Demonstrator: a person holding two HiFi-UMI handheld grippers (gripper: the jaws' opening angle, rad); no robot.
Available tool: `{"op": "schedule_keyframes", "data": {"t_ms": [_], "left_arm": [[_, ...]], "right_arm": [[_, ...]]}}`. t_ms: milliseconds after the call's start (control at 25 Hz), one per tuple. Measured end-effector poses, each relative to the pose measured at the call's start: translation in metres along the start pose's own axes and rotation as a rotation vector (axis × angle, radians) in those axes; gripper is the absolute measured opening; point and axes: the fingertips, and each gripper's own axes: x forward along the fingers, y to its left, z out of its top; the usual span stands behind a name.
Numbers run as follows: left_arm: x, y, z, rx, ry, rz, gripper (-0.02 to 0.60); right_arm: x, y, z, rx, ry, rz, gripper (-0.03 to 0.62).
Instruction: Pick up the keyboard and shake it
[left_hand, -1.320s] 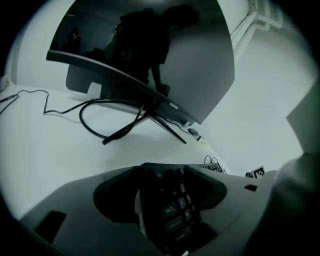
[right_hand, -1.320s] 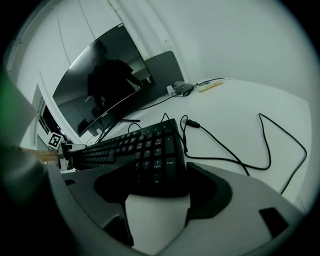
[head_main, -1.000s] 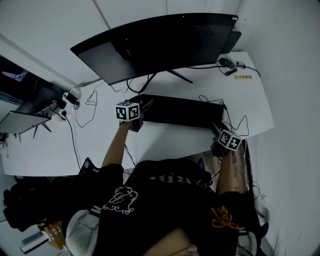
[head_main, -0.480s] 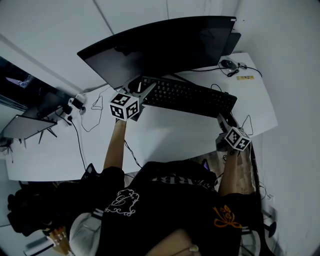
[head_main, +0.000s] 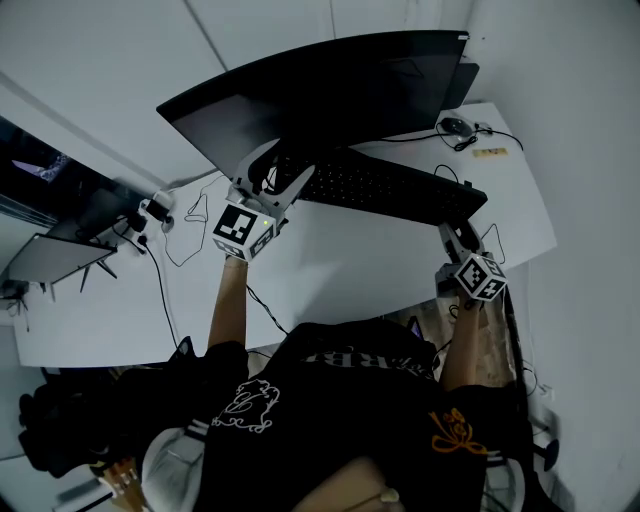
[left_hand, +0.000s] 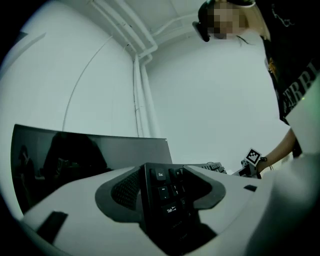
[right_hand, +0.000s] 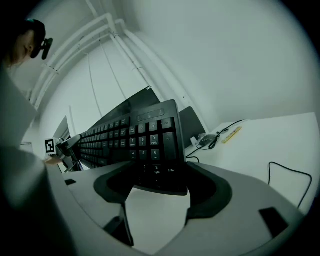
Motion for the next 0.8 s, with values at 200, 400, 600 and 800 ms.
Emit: {"op": "schedule_keyframes", "data": {"t_ms": [200, 400, 600, 800], "left_arm": [[-0.012, -0.014, 0.008, 0.086, -0.001, -0.004, 0.272], [-0.022, -0.024, 0.024, 0.094, -0.082, 0.001, 0.272], [-0.032, -0.030, 0.040, 0.122, -0.122, 0.018, 0.272], [-0.030, -0.017, 0.022, 0.055, -0.068, 0.042, 0.272]], "right_arm": [[-0.001, 0.002, -0.021, -0.009, 0.041, 0.031, 0.322], [-0.005, 0.006, -0.023, -0.033, 0.026, 0.044, 0.322], [-0.007, 0.012, -0.007, -0.085, -0.030, 0.066, 0.322], [-0.002, 0.013, -0.003, -0.112, 0.007, 0.053, 0.321]]}}
